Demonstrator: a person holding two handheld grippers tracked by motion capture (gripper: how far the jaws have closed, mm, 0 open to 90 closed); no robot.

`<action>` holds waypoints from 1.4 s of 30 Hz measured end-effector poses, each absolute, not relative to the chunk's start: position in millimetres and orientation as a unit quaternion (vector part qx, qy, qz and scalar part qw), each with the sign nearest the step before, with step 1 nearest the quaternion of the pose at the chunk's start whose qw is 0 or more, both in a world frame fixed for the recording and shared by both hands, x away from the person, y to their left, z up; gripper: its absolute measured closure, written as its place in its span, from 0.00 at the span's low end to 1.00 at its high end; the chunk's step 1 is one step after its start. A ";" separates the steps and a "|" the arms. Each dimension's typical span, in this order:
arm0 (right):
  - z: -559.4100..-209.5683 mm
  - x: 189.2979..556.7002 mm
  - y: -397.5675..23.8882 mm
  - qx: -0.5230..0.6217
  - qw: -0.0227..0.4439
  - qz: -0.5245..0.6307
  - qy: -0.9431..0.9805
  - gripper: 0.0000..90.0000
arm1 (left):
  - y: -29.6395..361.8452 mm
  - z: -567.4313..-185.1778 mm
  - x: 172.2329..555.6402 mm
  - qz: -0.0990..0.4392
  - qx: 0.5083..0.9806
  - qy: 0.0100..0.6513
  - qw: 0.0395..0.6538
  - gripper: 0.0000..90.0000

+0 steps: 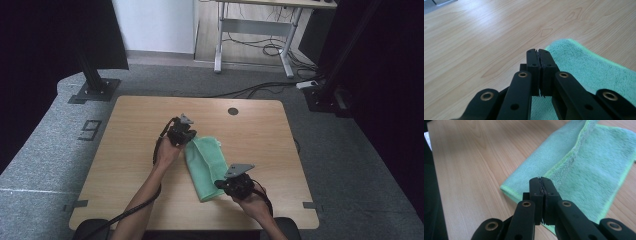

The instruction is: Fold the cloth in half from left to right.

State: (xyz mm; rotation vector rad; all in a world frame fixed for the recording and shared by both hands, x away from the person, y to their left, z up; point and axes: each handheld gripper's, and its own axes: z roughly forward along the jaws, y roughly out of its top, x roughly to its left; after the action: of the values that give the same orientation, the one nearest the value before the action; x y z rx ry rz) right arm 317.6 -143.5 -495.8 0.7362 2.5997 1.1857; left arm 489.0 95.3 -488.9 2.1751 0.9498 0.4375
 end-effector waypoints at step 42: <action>-522.8 330.6 -181.7 0.306 0.104 0.364 0.873 0.91 | 42.0 -502.7 509.3 0.198 0.848 0.360 0.335 0.51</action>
State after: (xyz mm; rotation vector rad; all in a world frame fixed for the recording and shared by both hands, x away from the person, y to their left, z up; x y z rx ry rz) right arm 330.6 -181.7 -522.8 0.9039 2.5763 1.0743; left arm 509.3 42.0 -502.7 2.2129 0.9406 0.5167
